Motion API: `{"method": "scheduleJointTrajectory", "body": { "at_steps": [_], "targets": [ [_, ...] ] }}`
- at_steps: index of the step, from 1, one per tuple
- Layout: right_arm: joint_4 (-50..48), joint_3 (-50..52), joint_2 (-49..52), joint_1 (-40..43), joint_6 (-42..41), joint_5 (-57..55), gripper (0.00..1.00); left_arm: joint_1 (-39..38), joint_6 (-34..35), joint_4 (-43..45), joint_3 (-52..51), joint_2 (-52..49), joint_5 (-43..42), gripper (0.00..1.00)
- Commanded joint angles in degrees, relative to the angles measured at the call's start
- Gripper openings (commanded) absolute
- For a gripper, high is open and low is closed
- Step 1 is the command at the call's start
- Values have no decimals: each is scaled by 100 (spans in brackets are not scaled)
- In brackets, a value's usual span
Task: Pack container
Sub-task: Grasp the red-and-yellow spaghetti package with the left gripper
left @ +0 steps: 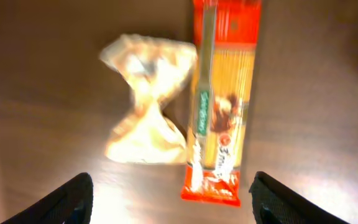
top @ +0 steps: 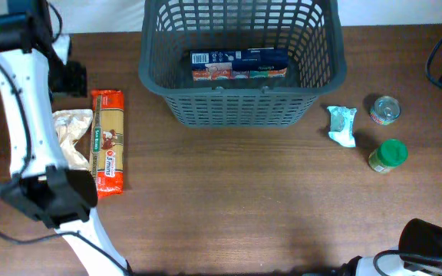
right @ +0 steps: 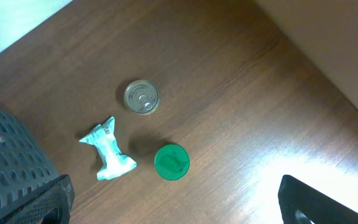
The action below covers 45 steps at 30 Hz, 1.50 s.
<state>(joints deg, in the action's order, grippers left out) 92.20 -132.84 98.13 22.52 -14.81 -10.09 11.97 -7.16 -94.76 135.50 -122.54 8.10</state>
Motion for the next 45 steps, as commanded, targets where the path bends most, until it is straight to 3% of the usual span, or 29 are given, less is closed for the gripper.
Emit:
{"method": "scheduleJointTrajectory", "body": {
  "at_steps": [1,8,17,27,32,39,45],
  "targets": [
    [-4,31,9,37,-55,-92,99,-11,175,164,-870,-343,-568,73],
    [-4,31,9,37,-52,-92,99,-225,175,1670,-2771,-400,-553,73],
    [-4,31,9,37,-55,-92,99,-74,177,2719,-4044,-400,-509,73],
    [-4,31,9,37,-55,-92,99,-50,509,2942,-4168,-400,348,66],
    [-4,31,9,37,-55,-92,99,-50,507,3077,-4172,-404,361,65],
    [-4,31,9,37,-55,-92,99,-155,507,2983,-4162,-398,546,66],
    [-4,31,9,37,-55,-92,99,-319,507,2914,-4030,-398,981,73]
  ]
}}
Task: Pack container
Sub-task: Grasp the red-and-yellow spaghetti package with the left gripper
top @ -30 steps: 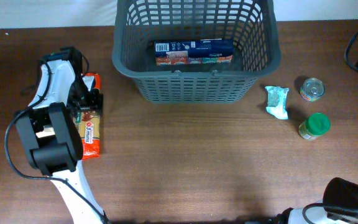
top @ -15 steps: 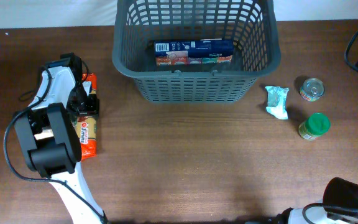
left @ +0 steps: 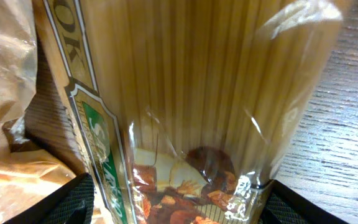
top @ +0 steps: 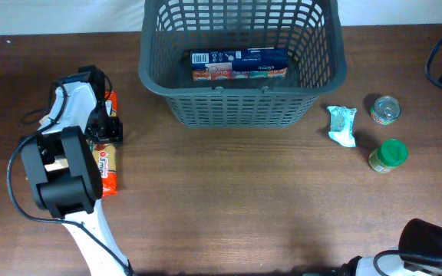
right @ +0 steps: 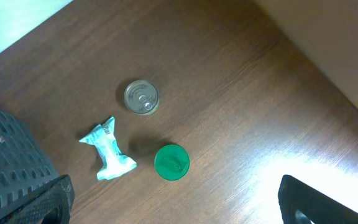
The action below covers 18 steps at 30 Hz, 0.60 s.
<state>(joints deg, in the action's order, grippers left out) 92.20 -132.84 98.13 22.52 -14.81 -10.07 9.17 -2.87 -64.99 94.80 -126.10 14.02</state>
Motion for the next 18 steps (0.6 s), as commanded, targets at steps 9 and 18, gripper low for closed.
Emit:
{"method": "scheduleJointTrajectory", "body": {
  "at_steps": [9,18],
  "targets": [
    [-4,31,9,37,-55,-94,99,74,79,81,81,-46,9,73],
    [-4,31,9,37,-55,-94,99,214,70,306,81,-52,-273,71]
  ]
}}
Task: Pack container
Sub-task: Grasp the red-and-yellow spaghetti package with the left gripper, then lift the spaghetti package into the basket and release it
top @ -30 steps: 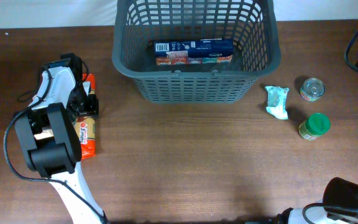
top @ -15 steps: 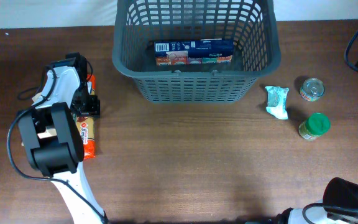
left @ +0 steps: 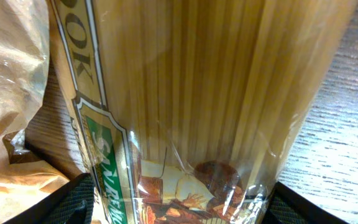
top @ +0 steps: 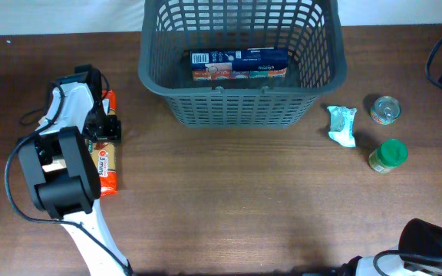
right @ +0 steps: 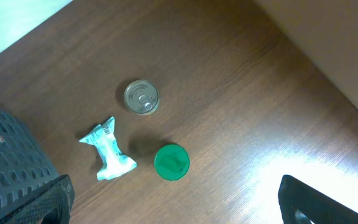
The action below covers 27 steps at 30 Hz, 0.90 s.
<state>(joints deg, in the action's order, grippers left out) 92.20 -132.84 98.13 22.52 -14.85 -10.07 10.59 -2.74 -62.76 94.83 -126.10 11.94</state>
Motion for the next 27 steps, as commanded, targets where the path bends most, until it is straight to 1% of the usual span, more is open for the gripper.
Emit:
{"method": "scheduleJointTrajectory", "body": {
  "at_steps": [1,3,6,7,10,12,14,18,20,24,27],
  "targets": [
    [-4,31,9,37,-50,-94,99,72,57,98,79,-52,-83,67],
    [-4,31,9,37,-50,-94,99,72,46,138,79,-55,-210,55],
    [-4,31,9,37,-48,-94,99,72,39,170,79,-55,-422,13],
    [-4,31,9,37,-50,-94,99,72,39,173,79,-55,-452,2],
    [-4,31,9,37,-50,-94,99,72,39,170,79,-55,-472,1],
    [-4,31,9,37,-50,-94,99,70,37,157,79,-52,-472,2],
    [-4,31,9,37,-50,-94,99,66,35,74,116,-42,-470,2],
    [-4,31,9,37,-50,-94,99,66,-127,-343,597,7,-468,2],
    [-4,31,9,37,-50,-94,99,66,-199,-669,1132,59,-468,2],
    [-4,31,9,37,-50,-94,99,55,-236,-1316,2662,251,-470,2],
    [-4,31,9,37,-50,-94,99,-20,-546,-1596,3886,411,-474,2]
  ]
}}
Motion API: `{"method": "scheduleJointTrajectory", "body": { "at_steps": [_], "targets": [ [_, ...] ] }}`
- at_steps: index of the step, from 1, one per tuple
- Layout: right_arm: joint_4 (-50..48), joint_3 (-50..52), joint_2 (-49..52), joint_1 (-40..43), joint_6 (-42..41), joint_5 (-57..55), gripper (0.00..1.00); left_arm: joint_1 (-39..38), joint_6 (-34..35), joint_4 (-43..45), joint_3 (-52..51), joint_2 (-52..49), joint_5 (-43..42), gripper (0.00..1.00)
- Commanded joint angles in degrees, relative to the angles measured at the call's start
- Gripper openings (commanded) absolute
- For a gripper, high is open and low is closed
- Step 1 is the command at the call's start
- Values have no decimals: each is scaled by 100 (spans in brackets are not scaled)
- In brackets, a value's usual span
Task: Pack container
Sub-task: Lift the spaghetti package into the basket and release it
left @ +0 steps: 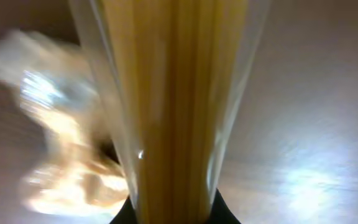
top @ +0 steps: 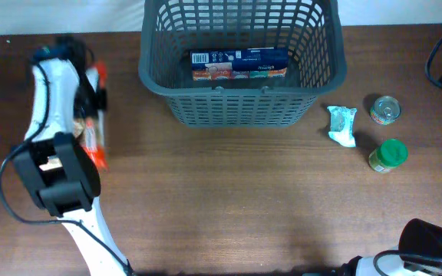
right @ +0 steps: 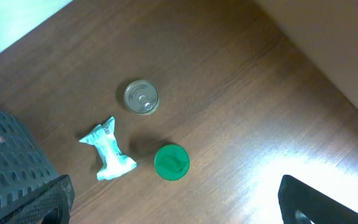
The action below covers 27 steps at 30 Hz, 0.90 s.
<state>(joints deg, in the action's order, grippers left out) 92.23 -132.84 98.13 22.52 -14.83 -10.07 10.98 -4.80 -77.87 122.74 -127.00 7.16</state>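
Note:
The long spaghetti pack [top: 92, 123] is blurred at the table's left and raised off the wood, with my left gripper [top: 90, 98] shut on it. In the left wrist view the pack [left: 173, 93] fills the middle, and the left gripper [left: 174, 215] pinches it between dark fingers at the bottom edge. The grey mesh basket [top: 240, 111] stands at the far centre with a blue box [top: 239, 64] lying inside. My right gripper [right: 179, 202] is open high over the table's right side, with nothing between its fingers.
A crumpled clear bag [left: 61, 143] lies beside the pack. Right of the basket sit a teal packet [top: 342, 124], a tin can [top: 385, 109] and a green-lidded jar [top: 389, 154]. The right wrist view shows the basket's corner [right: 5, 168].
My left gripper stood open astride the spaghetti pack lying on the table. Now it is shut on the pack, which is off the wood and nearer the far edge. The right arm has not moved.
At first my left gripper was open high above the spaghetti pack and the crumpled bag. Then it was down at the pack with its fingers on either side, and stayed so. Now it grips the pack clear of the table. The right side is unchanged throughout.

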Motion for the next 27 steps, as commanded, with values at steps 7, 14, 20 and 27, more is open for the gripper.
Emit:
{"method": "scheduleJointTrajectory", "body": {
  "at_steps": [7,14,20,27],
  "targets": [
    [-7,31,9,37,-52,-94,99,-544,-2050,-160,3508,824,-400,2],
    [-7,31,9,37,-52,-94,99,-1930,-4948,476,4660,962,-538,2],
    [-7,31,9,37,-52,-94,99,-3082,-6913,597,4433,841,-743,1],
    [-7,31,9,37,-50,-94,99,-3475,-6857,1036,3595,87,-914,2]
  ]
}}
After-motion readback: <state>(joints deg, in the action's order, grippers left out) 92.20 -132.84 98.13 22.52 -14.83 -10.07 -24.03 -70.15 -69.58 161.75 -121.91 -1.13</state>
